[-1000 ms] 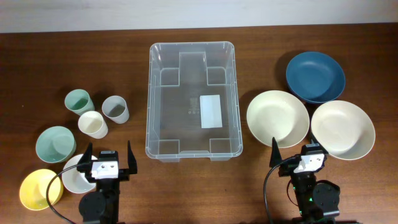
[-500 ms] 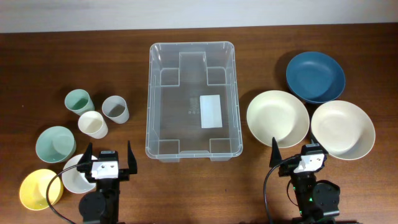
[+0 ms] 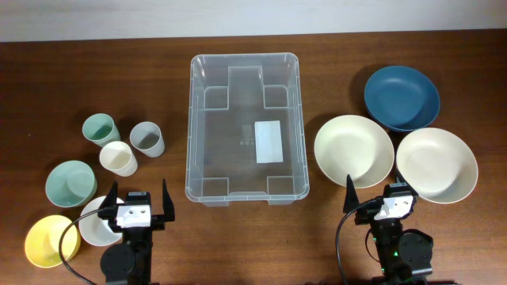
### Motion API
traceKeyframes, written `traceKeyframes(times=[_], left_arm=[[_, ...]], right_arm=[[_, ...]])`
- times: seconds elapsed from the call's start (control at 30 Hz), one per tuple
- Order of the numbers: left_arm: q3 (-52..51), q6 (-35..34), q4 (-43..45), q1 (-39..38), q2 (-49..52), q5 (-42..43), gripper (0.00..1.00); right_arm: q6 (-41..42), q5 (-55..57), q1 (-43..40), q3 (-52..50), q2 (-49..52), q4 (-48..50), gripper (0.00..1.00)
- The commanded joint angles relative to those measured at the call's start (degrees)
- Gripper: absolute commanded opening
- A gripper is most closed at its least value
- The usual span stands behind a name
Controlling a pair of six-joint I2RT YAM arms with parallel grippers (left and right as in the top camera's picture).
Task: Pack container
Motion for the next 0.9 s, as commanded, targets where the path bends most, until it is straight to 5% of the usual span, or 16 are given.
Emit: traceKeyframes(times=[0.0, 0.87], left_arm=[[-0.33, 0.9, -0.11, 0.31, -0.44, 0.46, 1.0], [-0.33, 0.9, -0.11, 0.31, -0.44, 0.46, 1.0]], right_arm=[[-0.35, -0.35, -0.15, -0.26, -0.5, -0.5, 0.99], [-0.31, -1.7, -0.07, -0.26, -0.48, -0.44, 0.99]])
